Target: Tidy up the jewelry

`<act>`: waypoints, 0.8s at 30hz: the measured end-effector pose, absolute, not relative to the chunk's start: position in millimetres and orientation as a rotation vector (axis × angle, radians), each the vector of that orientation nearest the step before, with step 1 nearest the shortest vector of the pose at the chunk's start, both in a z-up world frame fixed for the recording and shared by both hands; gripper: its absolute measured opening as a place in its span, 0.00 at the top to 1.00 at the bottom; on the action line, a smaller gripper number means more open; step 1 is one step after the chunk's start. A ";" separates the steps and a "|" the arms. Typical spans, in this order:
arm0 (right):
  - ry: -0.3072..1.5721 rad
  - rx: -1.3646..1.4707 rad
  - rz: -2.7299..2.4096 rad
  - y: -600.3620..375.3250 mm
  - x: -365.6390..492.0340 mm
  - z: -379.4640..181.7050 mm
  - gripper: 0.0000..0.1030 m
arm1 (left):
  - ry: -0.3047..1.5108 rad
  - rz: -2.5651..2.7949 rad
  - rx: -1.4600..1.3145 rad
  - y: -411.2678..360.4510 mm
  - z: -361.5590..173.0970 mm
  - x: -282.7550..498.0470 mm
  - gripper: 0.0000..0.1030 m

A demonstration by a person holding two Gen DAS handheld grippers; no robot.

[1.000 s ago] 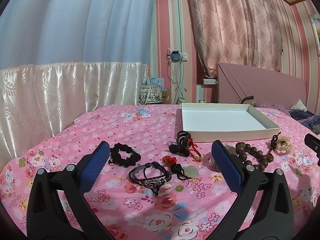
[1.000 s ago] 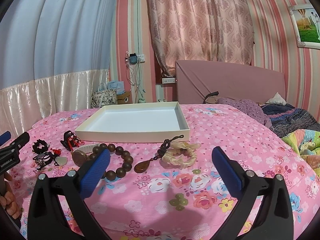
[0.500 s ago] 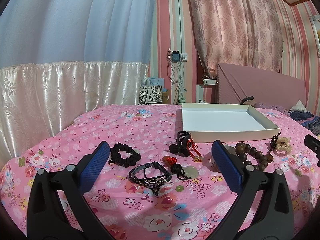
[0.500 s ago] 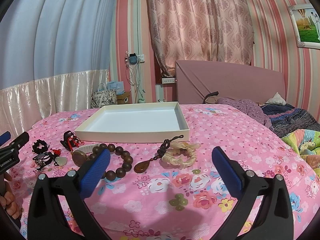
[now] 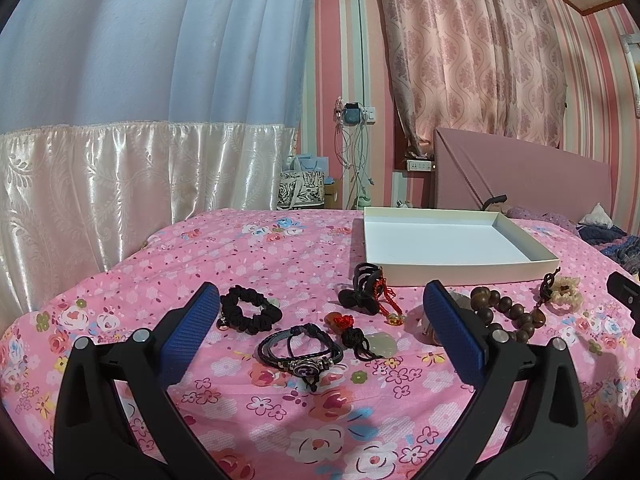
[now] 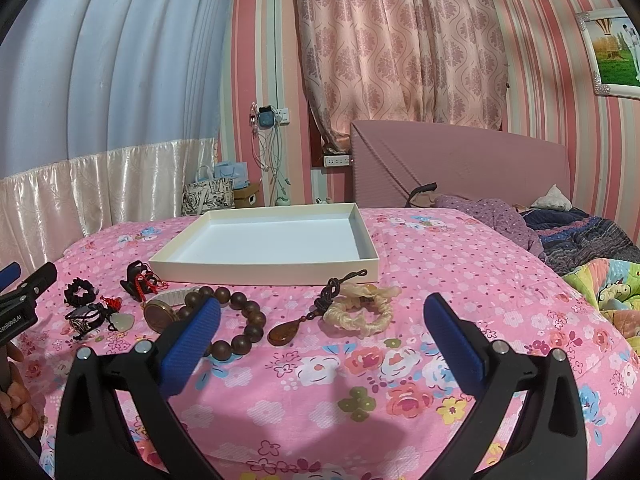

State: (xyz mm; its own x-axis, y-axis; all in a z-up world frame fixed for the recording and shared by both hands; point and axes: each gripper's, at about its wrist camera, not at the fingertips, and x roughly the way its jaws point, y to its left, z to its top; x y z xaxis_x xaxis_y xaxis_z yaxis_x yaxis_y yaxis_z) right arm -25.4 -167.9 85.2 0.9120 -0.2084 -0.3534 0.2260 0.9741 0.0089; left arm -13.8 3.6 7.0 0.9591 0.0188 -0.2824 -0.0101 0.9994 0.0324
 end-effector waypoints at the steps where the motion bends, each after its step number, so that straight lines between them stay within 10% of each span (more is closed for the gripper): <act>1: 0.359 0.050 -0.224 -167.9 -25.3 85.2 0.02 | 0.287 0.015 0.031 4.1 6.7 -13.8 0.03; 24: 0.359 0.050 -0.224 -168.6 -25.6 86.1 0.02 | 0.285 0.015 0.030 4.0 6.7 -14.0 0.03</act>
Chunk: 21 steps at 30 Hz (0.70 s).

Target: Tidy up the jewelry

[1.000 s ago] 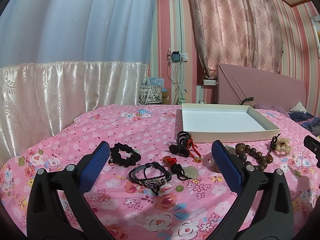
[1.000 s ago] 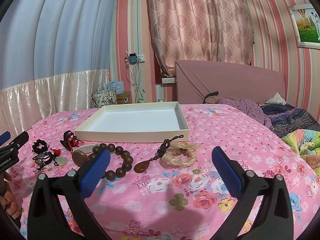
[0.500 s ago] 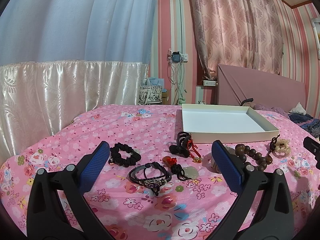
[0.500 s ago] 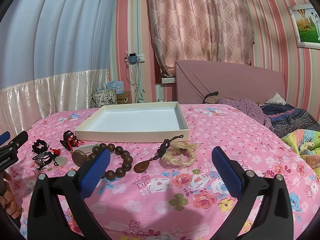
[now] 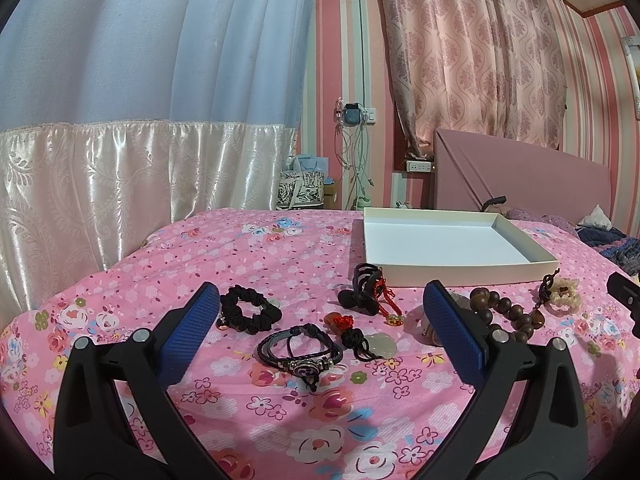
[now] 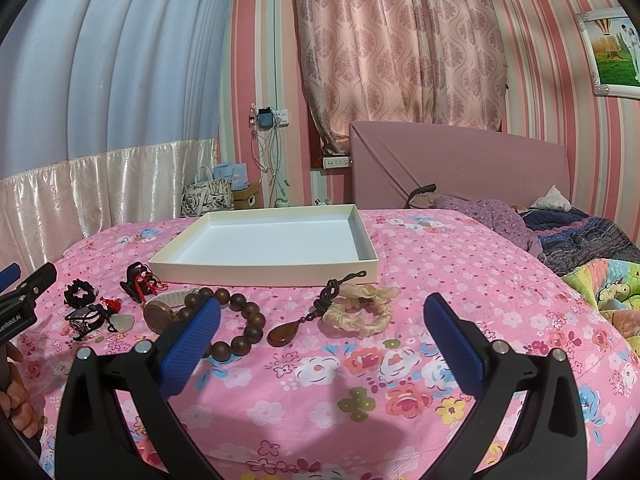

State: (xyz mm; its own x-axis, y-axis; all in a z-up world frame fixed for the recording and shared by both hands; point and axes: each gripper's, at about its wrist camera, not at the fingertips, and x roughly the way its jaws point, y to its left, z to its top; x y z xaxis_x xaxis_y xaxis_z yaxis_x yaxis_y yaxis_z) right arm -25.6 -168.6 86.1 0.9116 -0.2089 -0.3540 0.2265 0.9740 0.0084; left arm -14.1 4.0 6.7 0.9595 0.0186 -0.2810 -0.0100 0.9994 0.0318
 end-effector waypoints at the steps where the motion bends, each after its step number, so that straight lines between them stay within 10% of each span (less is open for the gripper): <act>1: 0.360 0.050 -0.225 -168.6 -25.8 86.0 0.02 | 0.284 0.014 0.031 3.4 7.5 -14.5 0.03; 21: 0.343 0.045 -0.230 -173.1 -28.9 86.5 0.02 | 0.293 -0.013 0.017 1.5 6.6 -10.4 0.03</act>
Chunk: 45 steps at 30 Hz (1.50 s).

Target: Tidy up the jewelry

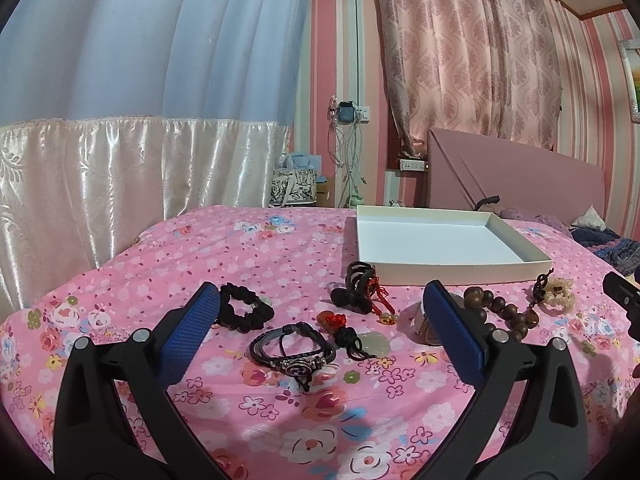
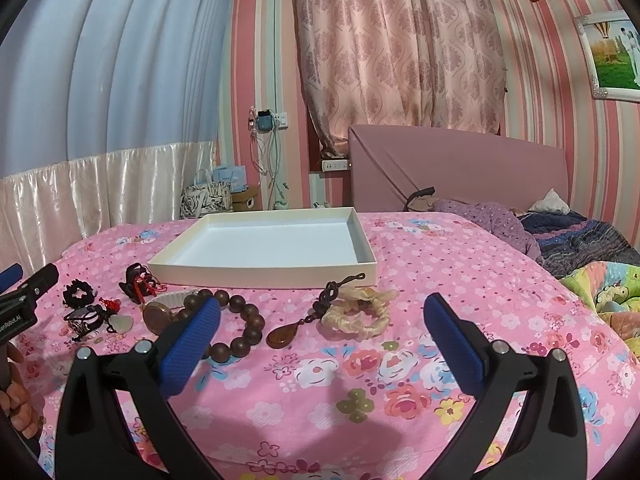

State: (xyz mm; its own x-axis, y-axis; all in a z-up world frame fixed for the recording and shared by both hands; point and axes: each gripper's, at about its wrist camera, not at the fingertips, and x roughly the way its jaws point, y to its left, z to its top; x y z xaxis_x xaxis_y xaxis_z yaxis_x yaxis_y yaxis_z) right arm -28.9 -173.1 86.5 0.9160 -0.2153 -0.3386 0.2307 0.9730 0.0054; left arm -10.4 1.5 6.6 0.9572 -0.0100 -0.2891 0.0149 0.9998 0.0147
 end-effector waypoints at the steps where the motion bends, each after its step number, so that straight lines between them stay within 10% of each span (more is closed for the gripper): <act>1: 0.344 0.046 -0.229 -173.5 -28.9 86.5 0.02 | 0.294 -0.013 0.016 0.7 6.3 -9.9 0.03; 26: 0.611 0.167 -0.165 -238.9 27.9 75.5 0.02 | 0.518 -0.030 0.028 66.5 -9.7 44.8 0.05; 30: 0.634 0.210 -0.102 -216.0 36.7 72.6 0.26 | 0.573 -0.046 0.013 68.8 -19.7 55.8 0.13; 45: 0.787 0.108 -0.030 -140.1 94.8 44.6 0.62 | 0.621 -0.102 0.038 55.6 -25.7 73.2 0.27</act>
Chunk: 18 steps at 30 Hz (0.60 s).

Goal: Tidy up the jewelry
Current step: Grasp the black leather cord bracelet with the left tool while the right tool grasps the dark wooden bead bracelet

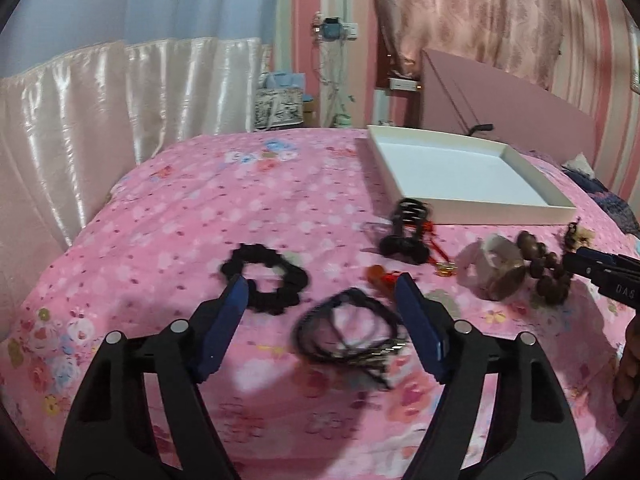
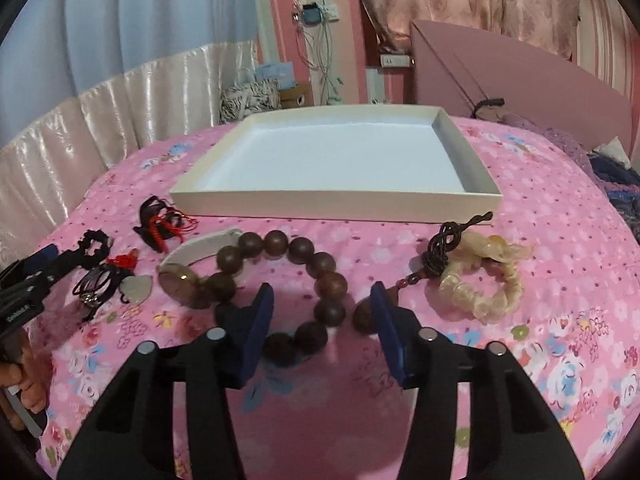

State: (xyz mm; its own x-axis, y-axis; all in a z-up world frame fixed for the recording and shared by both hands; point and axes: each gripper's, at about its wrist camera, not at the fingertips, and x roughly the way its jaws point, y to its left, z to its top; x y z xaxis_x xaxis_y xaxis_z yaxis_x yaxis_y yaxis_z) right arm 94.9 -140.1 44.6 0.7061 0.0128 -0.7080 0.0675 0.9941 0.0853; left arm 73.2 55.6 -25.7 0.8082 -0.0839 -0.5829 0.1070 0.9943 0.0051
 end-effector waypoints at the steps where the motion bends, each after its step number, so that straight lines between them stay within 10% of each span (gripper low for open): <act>1: 0.799 0.104 -0.026 -139.4 98.7 42.6 0.64 | 0.624 -0.099 0.035 60.0 -26.0 74.4 0.27; 18: 0.916 0.067 -0.072 -132.7 128.2 24.2 0.81 | 0.729 -0.191 0.038 73.2 -38.8 87.5 0.27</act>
